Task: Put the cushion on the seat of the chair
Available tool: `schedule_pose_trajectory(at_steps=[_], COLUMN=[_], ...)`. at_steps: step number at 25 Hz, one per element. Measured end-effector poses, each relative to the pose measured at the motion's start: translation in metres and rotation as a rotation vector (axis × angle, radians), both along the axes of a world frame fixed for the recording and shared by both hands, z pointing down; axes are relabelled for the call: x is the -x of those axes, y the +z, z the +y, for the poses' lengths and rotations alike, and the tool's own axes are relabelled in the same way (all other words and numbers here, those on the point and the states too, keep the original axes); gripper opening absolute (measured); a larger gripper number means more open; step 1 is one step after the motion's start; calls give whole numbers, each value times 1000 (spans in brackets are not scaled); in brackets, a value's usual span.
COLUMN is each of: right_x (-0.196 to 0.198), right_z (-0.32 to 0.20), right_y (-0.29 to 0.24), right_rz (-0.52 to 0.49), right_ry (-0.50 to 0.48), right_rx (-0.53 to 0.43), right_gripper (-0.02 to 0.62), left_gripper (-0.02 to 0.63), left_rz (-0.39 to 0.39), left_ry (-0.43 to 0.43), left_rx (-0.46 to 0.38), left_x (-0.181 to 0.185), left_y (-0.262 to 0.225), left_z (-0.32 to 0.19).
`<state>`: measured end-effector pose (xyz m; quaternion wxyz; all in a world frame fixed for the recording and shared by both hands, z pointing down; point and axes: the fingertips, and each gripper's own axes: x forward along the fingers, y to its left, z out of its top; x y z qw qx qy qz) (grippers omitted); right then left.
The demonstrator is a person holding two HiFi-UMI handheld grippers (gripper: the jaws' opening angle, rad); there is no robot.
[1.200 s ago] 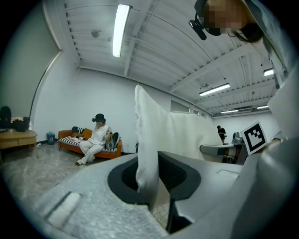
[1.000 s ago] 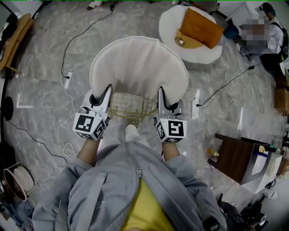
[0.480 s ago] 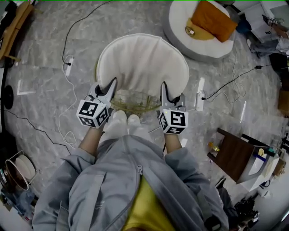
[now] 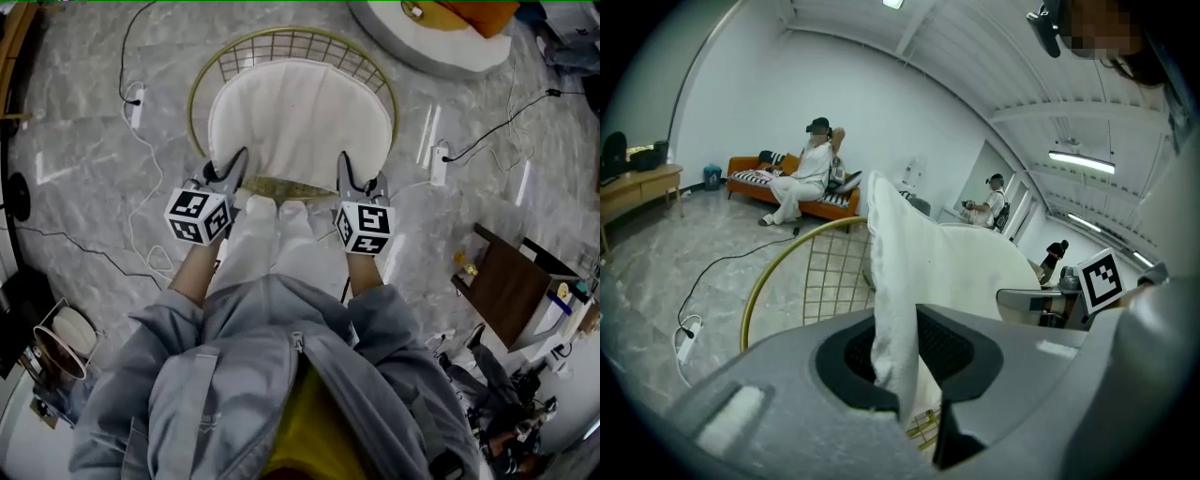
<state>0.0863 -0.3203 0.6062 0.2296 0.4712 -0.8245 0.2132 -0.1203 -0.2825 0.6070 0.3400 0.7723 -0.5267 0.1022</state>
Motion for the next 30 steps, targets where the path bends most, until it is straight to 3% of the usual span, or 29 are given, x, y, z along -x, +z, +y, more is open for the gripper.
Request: schedule_pose_trajectory(at_steps=[19, 27, 30], right_x=[-23, -29, -30], right_z=[50, 65, 67], right_y=[177, 225, 233], right_rz=[65, 119, 137], right_ry=[-3, -64, -80], right_rx=[320, 438, 458], right_gripper=[77, 86, 89], left_gripper=[64, 71, 71], left_rz=[56, 47, 77], left_ry=[64, 132, 111], left_rx=[292, 405, 447], left_x=[-18, -23, -23], left_y=[178, 225, 236], left_z=[49, 64, 68])
